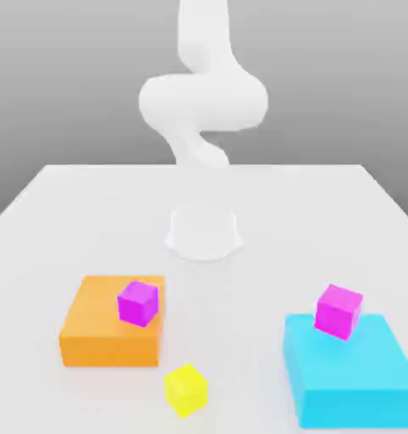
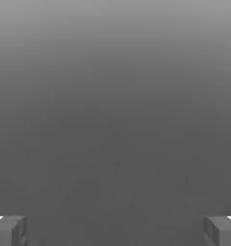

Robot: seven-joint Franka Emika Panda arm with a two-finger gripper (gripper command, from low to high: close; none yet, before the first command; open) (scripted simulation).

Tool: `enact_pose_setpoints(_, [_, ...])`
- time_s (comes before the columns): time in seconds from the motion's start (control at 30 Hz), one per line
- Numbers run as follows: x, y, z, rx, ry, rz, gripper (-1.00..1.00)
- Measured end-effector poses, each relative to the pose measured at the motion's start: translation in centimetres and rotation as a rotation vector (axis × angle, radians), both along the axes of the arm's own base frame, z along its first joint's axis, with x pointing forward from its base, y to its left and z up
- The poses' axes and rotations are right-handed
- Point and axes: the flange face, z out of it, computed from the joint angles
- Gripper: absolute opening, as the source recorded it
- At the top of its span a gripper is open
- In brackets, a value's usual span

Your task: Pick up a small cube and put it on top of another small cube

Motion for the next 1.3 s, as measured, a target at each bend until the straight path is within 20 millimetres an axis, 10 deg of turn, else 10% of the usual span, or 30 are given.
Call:
enact_pose_setpoints(0.4, [9.6,-0.7,-23.5,-0.110,0.343,0.272,0.00])
enact_pose_setpoints(0.83, [6.1,-2.1,-47.9,-0.233,0.685,0.548,0.00])
enact_pose_setpoints(0.97, [5.9,-2.2,-52.7,-0.238,0.696,0.558,0.00])
enact_pose_setpoints(1.0, [5.8,-2.2,-53.8,-0.237,0.697,0.558,-1.00])
enact_pose_setpoints(1.3, [5.9,-2.2,-52.3,-0.238,0.698,0.559,-1.00])
